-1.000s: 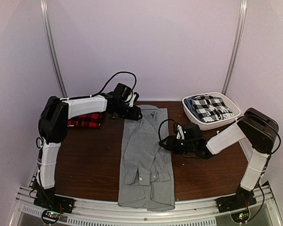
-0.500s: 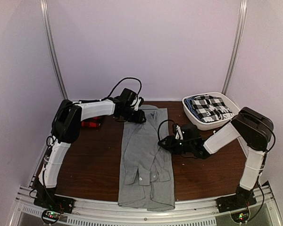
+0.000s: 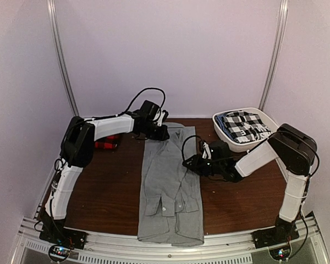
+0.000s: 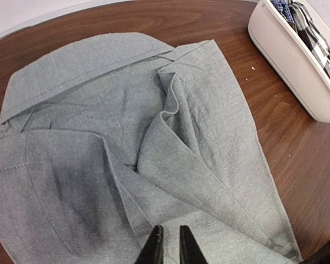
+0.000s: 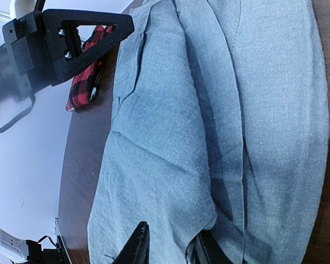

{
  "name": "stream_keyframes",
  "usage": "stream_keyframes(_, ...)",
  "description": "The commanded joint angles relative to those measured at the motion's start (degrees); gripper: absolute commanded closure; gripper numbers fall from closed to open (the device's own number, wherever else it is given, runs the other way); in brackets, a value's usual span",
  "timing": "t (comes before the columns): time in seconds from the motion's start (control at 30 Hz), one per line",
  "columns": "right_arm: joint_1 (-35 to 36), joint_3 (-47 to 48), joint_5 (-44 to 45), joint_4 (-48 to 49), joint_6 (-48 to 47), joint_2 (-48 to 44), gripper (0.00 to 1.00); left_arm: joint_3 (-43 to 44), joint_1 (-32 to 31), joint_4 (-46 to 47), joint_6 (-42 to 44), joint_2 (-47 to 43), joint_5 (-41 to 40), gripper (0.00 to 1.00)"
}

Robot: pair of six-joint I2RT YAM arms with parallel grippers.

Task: Fold and stack the long sleeve shirts
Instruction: Adjust the sleeve of the rectangle-folded shirt.

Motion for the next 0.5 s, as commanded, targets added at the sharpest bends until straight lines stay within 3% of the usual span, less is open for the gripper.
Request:
stream_keyframes(0.0, -0.4, 0.5, 0.1, 0.3, -0.2, 0.2, 0.74, 2.0, 1.0, -0.4, 0.0, 0.8, -1.2, 0.79)
stream_keyframes(0.07, -0.5, 0.2, 0.3, 0.3, -0.2, 0.1, 0.77, 1.8, 1.2, -0.6, 0.0, 1.0, -1.1, 0.70)
stream_keyframes(0.17, -0.5, -0.1, 0.3, 0.3, -0.2, 0.1, 0.79, 1.5, 1.1, -0.9, -0.6, 1.7, -0.3, 0.66)
stream_keyframes(0.47, -0.5, -0.3, 0.2, 0.2, -0.3, -0.2, 0.83, 1.3, 0.9, -0.3, -2.5, 3.9, 1.2, 0.63)
